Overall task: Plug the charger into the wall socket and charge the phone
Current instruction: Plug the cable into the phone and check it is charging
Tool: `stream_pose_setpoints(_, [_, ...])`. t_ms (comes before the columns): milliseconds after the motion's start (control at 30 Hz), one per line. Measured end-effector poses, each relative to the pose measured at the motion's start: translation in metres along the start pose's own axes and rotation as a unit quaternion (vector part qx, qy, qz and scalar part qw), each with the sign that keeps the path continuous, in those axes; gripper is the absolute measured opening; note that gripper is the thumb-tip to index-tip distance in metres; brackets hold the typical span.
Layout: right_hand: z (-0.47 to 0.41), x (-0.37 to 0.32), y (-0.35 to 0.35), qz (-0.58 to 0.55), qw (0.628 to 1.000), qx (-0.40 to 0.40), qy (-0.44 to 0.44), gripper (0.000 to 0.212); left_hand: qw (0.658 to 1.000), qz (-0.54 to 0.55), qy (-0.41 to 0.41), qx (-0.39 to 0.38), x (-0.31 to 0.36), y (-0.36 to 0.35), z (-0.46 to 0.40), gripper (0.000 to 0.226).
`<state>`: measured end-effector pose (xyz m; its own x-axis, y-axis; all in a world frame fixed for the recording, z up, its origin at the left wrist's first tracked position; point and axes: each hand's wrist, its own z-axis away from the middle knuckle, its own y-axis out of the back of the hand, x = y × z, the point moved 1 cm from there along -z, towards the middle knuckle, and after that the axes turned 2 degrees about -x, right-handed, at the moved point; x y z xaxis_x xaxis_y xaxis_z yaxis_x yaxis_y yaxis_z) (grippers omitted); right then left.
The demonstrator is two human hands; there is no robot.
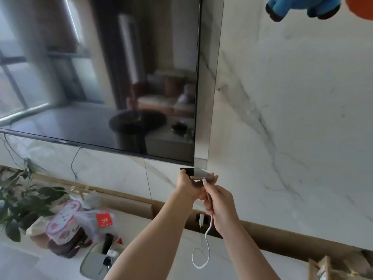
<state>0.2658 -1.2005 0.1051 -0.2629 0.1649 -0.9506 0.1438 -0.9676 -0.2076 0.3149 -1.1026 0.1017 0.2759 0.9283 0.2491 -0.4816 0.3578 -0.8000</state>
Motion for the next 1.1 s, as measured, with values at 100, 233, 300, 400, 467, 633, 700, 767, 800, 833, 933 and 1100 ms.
stream_pose_setpoints(100, [0.002, 0.000, 0.000, 0.007, 1.000, 0.003, -0.011, 0.033, 1.000, -0.012, 0.000, -0.014, -0.001, -0.001, -0.001, 0.048])
stream_pose_setpoints(233, [0.005, -0.003, 0.000, 0.010, 1.000, 0.004, -0.028, 0.032, 0.999, -0.020, 0.007, -0.034, -0.002, 0.000, -0.001, 0.055])
stream_pose_setpoints(300, [0.007, -0.004, 0.000, 0.006, 0.999, 0.001, -0.036, 0.033, 0.998, -0.030, 0.006, -0.057, -0.003, 0.002, 0.001, 0.058])
stream_pose_setpoints(400, [0.010, -0.005, 0.002, 0.004, 0.999, -0.007, -0.044, 0.033, 0.995, -0.042, 0.007, -0.085, -0.005, 0.003, 0.004, 0.060])
stream_pose_setpoints(467, [0.011, -0.005, 0.004, 0.010, 0.999, -0.006, -0.047, 0.032, 0.994, -0.046, 0.008, -0.100, -0.005, 0.004, 0.004, 0.060])
stream_pose_setpoints(633, [0.015, -0.004, 0.005, 0.017, 0.999, 0.008, -0.050, 0.031, 0.989, -0.068, 0.013, -0.134, -0.005, 0.007, 0.004, 0.062])
stream_pose_setpoints(700, [0.018, -0.003, 0.004, 0.020, 0.999, 0.008, -0.043, 0.032, 0.986, -0.074, 0.014, -0.146, -0.007, 0.009, 0.004, 0.063])
stream_pose_setpoints(767, [0.021, -0.002, 0.004, 0.019, 0.999, 0.011, -0.042, 0.032, 0.985, -0.080, 0.014, -0.151, -0.007, 0.010, 0.003, 0.065])
stream_pose_setpoints(800, [0.022, -0.001, 0.003, 0.016, 0.999, 0.014, -0.042, 0.032, 0.985, -0.082, 0.014, -0.153, -0.008, 0.010, 0.003, 0.066])
stream_pose_setpoints(833, [0.023, -0.001, 0.002, 0.013, 0.999, 0.017, -0.041, 0.032, 0.984, -0.084, 0.012, -0.155, -0.008, 0.010, 0.003, 0.067])
stream_pose_setpoints(933, [0.025, -0.002, 0.000, 0.006, 0.999, 0.025, -0.034, 0.030, 0.984, -0.089, 0.002, -0.156, -0.009, 0.010, 0.006, 0.067])
stream_pose_setpoints(1100, [0.027, -0.001, 0.000, 0.001, 0.999, 0.025, -0.025, 0.026, 0.981, -0.105, -0.014, -0.164, -0.009, 0.007, 0.014, 0.067])
